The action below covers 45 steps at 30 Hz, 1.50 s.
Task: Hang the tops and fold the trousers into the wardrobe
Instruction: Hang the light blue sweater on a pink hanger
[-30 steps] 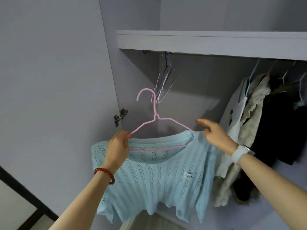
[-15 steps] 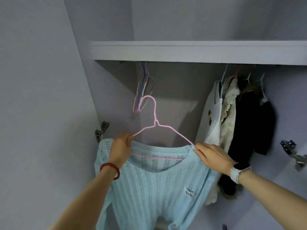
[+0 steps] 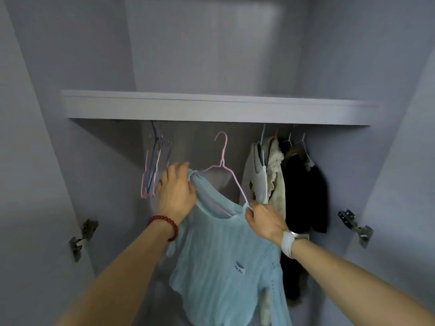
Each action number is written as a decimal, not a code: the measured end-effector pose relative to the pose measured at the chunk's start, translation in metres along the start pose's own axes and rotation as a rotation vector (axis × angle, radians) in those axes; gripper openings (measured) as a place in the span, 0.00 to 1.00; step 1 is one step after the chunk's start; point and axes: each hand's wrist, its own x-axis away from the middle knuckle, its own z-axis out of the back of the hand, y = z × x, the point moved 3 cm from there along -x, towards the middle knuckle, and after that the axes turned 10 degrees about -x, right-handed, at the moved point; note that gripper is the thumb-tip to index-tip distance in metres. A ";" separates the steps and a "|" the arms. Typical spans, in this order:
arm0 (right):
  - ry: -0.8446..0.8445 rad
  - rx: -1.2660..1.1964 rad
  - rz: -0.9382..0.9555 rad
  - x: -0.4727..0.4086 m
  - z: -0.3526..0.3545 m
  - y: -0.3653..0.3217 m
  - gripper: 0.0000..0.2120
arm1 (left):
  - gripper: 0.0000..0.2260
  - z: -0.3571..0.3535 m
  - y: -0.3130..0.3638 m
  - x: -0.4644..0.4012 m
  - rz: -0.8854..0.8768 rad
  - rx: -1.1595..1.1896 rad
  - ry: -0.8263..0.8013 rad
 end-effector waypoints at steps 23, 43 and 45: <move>0.211 -0.085 -0.239 -0.134 -0.019 0.036 0.13 | 0.41 -0.032 0.051 -0.089 -0.303 -0.439 0.405; 0.250 -0.313 0.004 0.069 0.044 0.031 0.18 | 0.24 0.009 0.075 0.075 -0.230 0.081 -0.043; 0.251 -0.346 -0.026 0.127 0.050 0.048 0.15 | 0.20 0.006 0.092 0.122 -0.232 0.187 -0.084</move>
